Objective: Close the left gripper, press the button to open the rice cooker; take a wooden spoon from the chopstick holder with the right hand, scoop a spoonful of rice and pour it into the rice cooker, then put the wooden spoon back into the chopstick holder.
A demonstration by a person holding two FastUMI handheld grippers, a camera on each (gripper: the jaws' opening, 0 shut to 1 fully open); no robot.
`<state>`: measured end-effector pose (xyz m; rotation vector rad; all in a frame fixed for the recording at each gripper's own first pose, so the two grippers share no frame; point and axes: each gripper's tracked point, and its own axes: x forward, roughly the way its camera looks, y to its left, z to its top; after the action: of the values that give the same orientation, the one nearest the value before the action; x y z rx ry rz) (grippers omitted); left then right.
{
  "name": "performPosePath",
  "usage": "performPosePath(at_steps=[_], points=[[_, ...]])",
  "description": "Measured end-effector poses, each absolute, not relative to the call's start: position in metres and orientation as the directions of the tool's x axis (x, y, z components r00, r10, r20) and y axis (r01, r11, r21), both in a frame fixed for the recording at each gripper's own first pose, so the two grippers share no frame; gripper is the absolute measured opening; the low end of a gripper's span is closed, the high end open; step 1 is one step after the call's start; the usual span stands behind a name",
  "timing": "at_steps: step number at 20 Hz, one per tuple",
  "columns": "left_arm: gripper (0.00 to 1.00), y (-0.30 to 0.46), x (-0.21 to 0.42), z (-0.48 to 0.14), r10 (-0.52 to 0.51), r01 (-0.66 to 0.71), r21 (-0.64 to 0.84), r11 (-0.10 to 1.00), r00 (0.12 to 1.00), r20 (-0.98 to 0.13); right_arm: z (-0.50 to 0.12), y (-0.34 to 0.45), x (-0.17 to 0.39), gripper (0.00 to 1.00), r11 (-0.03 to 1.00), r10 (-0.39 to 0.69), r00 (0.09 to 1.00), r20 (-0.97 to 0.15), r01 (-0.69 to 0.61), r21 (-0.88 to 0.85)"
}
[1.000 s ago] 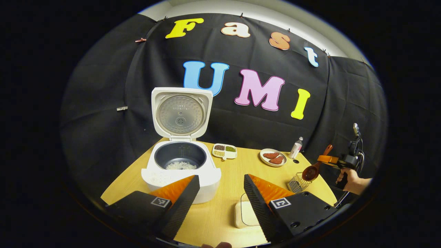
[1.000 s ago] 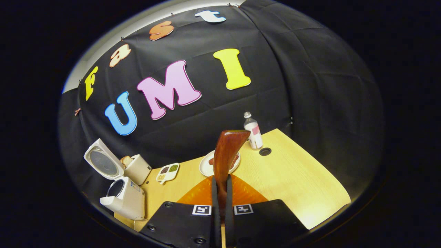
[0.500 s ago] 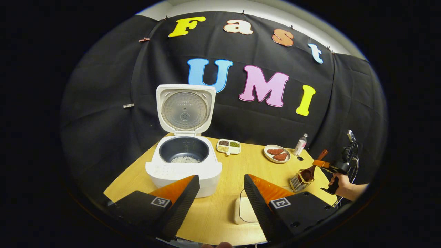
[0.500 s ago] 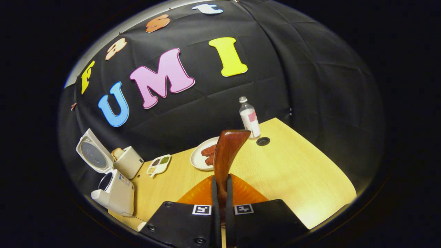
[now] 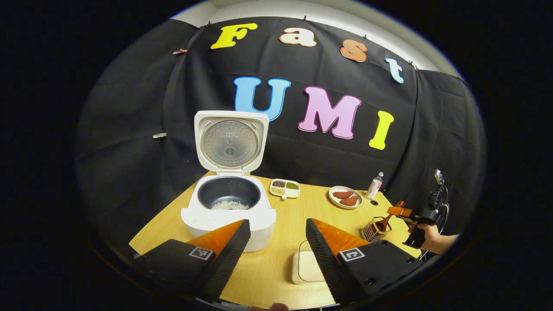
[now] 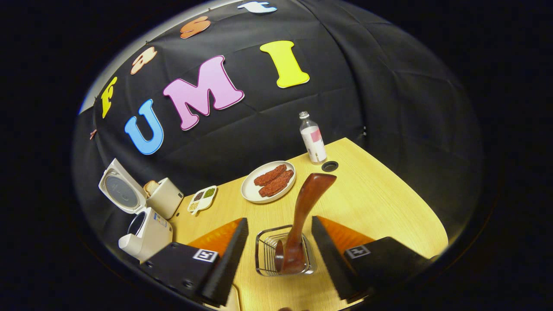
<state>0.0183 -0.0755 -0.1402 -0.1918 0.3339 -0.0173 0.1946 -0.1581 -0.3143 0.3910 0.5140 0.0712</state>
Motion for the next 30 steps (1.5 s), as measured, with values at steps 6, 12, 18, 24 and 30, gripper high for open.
performPosePath(at_steps=[6,12,18,24,30], points=[[0.91,-0.049,0.046,-0.099,-0.029,-0.015,-0.188,0.982,0.973,-0.228,-0.264,-0.171,0.146,0.98,0.944,0.095,0.891,-0.445,0.060,0.324],[0.95,-0.006,0.095,-0.030,0.009,-0.021,-0.151,0.988,0.996,-0.083,-0.211,-0.166,0.101,0.98,0.949,0.070,0.923,-0.378,0.055,0.309],[0.95,0.033,0.143,0.015,0.038,-0.037,-0.103,0.994,0.999,0.011,-0.190,-0.150,0.063,0.98,0.975,0.041,0.929,-0.369,0.044,0.217],[0.95,0.066,0.202,0.049,0.060,-0.053,-0.111,0.992,0.996,0.061,-0.176,-0.124,0.038,0.99,0.980,0.019,0.933,-0.360,0.055,0.193],[0.95,0.094,0.267,0.054,0.104,-0.098,-0.097,0.990,0.993,0.059,-0.174,-0.116,0.021,0.99,0.983,-0.012,0.930,-0.367,0.078,0.165]])
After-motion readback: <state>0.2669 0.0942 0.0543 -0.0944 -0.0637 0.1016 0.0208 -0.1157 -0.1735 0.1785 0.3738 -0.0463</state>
